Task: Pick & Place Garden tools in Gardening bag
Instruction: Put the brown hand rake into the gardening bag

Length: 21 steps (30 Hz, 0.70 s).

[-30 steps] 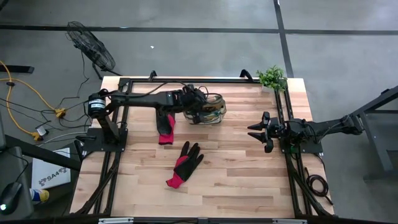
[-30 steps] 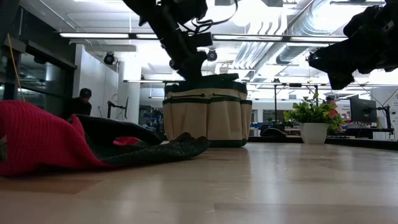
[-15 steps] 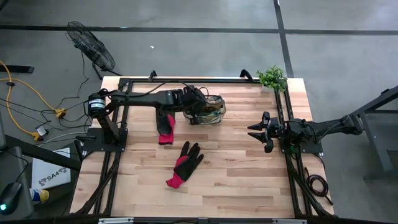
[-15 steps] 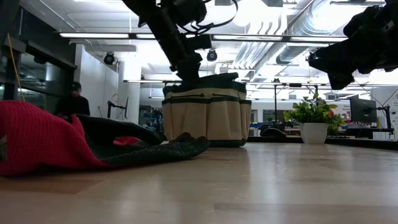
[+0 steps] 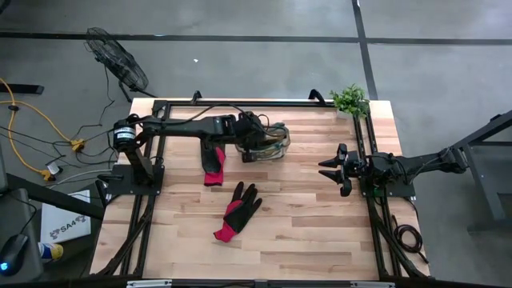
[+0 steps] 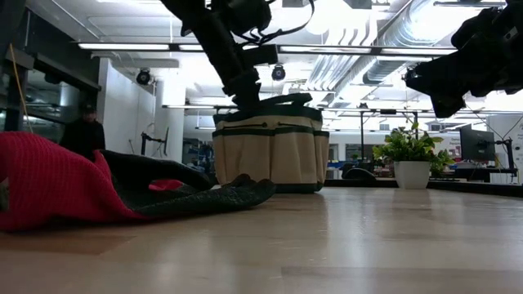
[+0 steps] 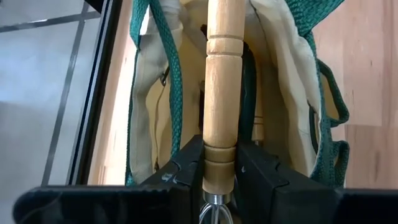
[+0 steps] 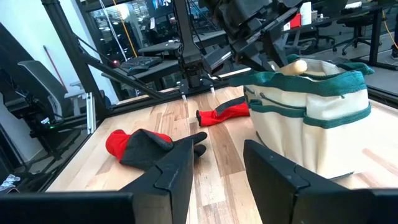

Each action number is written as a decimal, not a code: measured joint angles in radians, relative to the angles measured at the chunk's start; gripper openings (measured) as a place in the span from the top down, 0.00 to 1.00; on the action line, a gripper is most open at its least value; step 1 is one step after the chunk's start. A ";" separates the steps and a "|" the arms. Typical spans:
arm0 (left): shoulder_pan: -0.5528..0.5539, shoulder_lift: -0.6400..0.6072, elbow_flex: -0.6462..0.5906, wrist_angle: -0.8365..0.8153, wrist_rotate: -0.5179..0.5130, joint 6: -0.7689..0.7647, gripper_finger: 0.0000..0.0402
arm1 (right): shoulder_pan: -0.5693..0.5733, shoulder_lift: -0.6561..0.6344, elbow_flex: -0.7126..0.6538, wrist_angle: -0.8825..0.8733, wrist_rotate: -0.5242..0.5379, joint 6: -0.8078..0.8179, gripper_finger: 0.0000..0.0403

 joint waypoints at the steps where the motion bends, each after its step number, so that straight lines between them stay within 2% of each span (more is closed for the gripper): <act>1: 0.000 0.000 0.000 -0.006 0.005 0.000 0.82 | 0.000 0.000 0.000 0.000 0.000 0.000 0.67; 21: 0.011 0.027 -0.002 -0.051 0.012 0.007 0.82 | 0.000 0.000 0.000 0.000 0.000 0.000 0.67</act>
